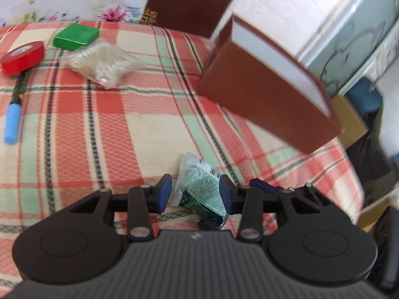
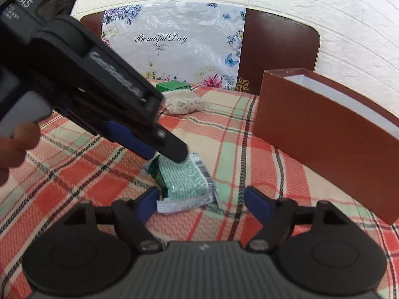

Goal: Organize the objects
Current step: 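Carry the green packet into the brown box and release it, then grasp the bag of cotton swabs with the right gripper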

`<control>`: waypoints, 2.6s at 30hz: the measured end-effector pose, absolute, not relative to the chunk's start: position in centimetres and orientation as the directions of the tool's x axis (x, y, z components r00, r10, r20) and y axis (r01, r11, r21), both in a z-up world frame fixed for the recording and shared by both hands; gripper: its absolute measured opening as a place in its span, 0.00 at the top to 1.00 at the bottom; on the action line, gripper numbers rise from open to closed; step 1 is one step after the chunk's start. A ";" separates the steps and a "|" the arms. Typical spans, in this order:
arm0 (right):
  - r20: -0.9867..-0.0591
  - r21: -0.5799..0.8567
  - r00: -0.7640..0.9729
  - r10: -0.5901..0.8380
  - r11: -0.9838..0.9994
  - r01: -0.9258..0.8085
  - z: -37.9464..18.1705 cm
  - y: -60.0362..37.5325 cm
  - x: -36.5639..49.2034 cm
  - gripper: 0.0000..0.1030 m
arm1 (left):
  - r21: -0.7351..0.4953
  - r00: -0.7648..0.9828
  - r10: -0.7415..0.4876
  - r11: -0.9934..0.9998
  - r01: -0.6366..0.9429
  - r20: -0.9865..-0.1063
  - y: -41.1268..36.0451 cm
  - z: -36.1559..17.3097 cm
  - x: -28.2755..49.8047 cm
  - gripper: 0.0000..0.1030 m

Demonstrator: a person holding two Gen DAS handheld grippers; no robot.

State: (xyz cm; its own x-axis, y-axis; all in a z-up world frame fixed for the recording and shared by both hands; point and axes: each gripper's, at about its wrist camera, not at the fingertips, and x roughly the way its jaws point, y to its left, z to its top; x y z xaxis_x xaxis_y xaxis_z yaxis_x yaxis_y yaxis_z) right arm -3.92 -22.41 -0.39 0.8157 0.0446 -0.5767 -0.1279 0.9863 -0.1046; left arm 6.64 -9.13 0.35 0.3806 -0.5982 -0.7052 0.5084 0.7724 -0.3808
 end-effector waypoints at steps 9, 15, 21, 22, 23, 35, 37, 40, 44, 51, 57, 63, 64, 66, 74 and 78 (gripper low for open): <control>-0.529 -0.032 0.845 0.079 0.993 -0.112 0.6 -24.2 -2.7 0.59 | -0.384 0.358 -0.643 0.724 0.573 -0.677 -12.7 4.1 7.2 0.67; -0.330 -0.082 0.939 -0.097 0.994 0.074 6.0 -29.4 -0.3 0.59 | -0.298 0.399 -0.725 0.626 0.720 -0.561 -20.1 10.8 9.3 0.67; -0.341 -0.057 0.918 -0.204 0.979 0.197 6.8 -35.4 4.4 0.55 | -0.285 0.382 -0.729 0.609 0.740 -0.568 -26.4 9.8 12.6 0.66; -0.359 -0.061 0.908 -0.217 0.976 0.209 6.4 -36.0 5.2 0.52 | -0.280 0.388 -0.716 0.623 0.730 -0.581 -27.0 9.5 12.8 0.66; -0.381 -0.070 0.895 -0.233 0.972 0.223 6.0 -36.5 6.0 0.48 | -0.273 0.393 -0.704 0.634 0.723 -0.592 -27.4 8.9 13.1 0.66; -0.329 0.026 0.913 -0.243 0.964 0.266 5.7 -35.0 1.3 0.38 | -0.045 0.582 -0.585 0.726 0.686 -0.565 -24.0 10.6 8.4 0.62; -0.334 0.052 0.911 -0.241 0.961 0.273 5.7 -34.7 0.5 0.38 | -0.020 0.609 -0.556 0.747 0.664 -0.566 -23.1 10.6 7.7 0.62; -0.339 0.073 0.910 -0.240 0.957 0.280 6.1 -34.4 -0.6 0.38 | -0.010 0.624 -0.504 0.783 0.622 -0.598 -21.3 10.0 7.3 0.62; -0.393 0.116 0.903 -0.175 0.964 0.237 5.7 -33.5 -1.5 0.38 | 0.008 0.637 -0.435 0.822 0.569 -0.637 -18.3 8.3 7.3 0.62; -0.474 0.121 0.879 -0.058 0.984 0.131 4.3 -29.1 -0.2 0.38 | 0.026 0.654 -0.295 0.901 0.434 -0.696 -12.1 5.4 8.9 0.62; -0.519 0.083 0.855 0.016 0.996 0.031 3.8 -24.6 1.1 0.38 | 0.023 0.681 -0.219 0.945 0.326 -0.699 -7.0 4.1 10.5 0.62; -0.550 0.067 0.831 0.084 0.996 -0.056 3.0 -21.2 3.2 0.38 | -0.004 0.720 -0.142 0.982 0.190 -0.679 -0.5 2.5 11.9 0.60; -0.551 0.061 0.829 0.093 0.996 -0.071 2.8 -20.5 3.8 0.38 | -0.006 0.730 -0.115 0.989 0.150 -0.673 0.9 2.1 12.2 0.57; -0.552 0.049 0.826 0.113 0.994 -0.102 2.5 -19.5 5.0 0.38 | -0.016 0.745 -0.062 0.997 0.069 -0.664 3.9 1.3 12.6 0.55; -0.548 -0.022 0.824 0.147 0.982 -0.190 1.4 -17.3 13.8 0.24 | -0.069 0.840 -0.054 0.997 0.020 -0.540 8.8 -2.2 11.3 0.48; -0.598 -0.059 0.794 0.111 0.982 -0.181 -0.6 -16.9 17.7 0.38 | -0.055 0.842 -0.051 0.998 0.026 -0.537 8.3 -2.1 11.5 0.45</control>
